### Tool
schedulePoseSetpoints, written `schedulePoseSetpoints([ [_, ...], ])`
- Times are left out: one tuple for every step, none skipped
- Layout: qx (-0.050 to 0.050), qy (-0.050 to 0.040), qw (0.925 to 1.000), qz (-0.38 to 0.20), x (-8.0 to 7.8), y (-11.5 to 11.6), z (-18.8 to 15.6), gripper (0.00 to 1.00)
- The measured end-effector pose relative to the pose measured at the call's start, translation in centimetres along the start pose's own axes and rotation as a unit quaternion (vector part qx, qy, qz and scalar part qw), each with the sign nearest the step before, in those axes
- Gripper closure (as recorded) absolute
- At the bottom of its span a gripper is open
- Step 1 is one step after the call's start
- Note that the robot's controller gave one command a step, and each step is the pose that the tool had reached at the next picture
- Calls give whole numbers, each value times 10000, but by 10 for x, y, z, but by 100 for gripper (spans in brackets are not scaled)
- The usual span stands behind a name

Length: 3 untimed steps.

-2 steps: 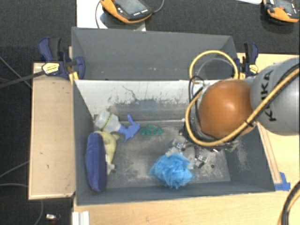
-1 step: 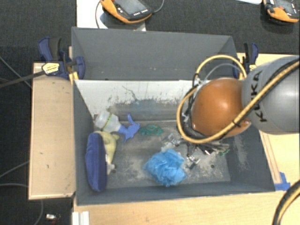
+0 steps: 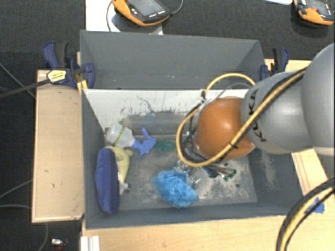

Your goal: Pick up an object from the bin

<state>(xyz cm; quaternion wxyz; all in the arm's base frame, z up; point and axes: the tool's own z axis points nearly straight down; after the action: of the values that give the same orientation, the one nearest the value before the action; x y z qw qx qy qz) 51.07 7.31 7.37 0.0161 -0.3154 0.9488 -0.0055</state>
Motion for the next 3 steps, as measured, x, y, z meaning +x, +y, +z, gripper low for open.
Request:
schedulePoseSetpoints([
  [0, 0, 10000, 3, 0, 0, 0, 100],
  [14, -61, 9994, 334, 13, 0, -1, 100],
  [13, -56, 9991, 425, 24, -1, -2, 100],
])
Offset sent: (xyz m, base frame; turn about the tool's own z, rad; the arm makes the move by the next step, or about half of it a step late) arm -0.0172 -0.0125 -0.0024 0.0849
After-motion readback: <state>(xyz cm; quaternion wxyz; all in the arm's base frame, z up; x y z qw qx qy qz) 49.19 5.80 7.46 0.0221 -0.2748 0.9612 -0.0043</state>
